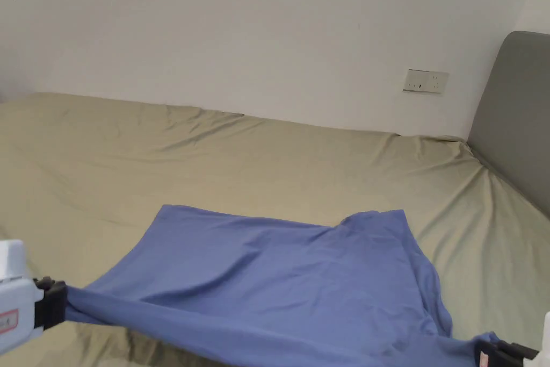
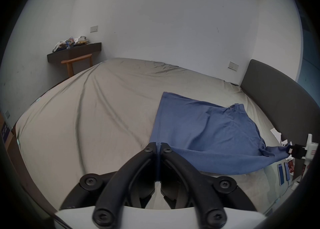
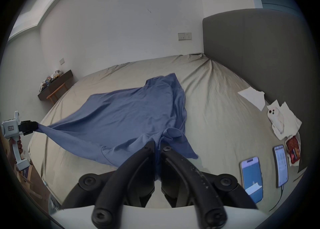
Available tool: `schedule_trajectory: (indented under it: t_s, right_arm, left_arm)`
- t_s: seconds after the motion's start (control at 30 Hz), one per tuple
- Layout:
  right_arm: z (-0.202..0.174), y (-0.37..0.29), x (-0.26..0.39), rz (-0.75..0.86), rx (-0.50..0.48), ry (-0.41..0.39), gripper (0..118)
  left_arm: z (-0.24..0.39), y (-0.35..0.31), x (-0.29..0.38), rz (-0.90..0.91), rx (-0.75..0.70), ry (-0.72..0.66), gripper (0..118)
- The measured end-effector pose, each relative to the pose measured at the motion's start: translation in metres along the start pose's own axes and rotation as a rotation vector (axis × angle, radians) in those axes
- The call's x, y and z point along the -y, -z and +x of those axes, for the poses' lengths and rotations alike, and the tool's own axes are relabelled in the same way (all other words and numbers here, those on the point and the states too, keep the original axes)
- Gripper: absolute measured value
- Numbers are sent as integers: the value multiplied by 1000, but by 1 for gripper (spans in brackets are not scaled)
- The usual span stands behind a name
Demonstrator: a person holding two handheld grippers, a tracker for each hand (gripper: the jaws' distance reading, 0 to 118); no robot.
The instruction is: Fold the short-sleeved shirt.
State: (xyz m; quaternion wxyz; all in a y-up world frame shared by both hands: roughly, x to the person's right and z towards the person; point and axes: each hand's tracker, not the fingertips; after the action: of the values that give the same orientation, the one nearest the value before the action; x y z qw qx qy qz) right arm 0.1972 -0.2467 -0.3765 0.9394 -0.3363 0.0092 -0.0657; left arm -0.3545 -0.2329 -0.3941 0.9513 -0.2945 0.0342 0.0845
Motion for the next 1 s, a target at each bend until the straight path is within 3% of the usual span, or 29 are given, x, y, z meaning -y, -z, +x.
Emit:
schedule_trajectory:
  t_s: [0.1,0.37,0.6,0.9,0.97,1.0]
  right_arm:
    - [-1,-13,25,-14,3,-9,8]
    - [15,-49,87,-59,18,63,8]
    - [39,-64,129,-110,47,172,8]
    - [32,-56,155,-150,72,137,8]
    - [28,-50,160,-159,90,94,15]
    - [26,-47,162,-165,99,70,27]
  left_arm:
    - [-7,-13,29,-19,-5,-29,4]
    - [-14,-48,92,-75,-27,-14,4]
    - [-20,-56,128,-138,-52,30,4]
    - [-14,-45,155,-195,-89,61,4]
    - [-15,-41,158,-207,-97,53,7]
    - [-16,-38,160,-216,-103,40,15]
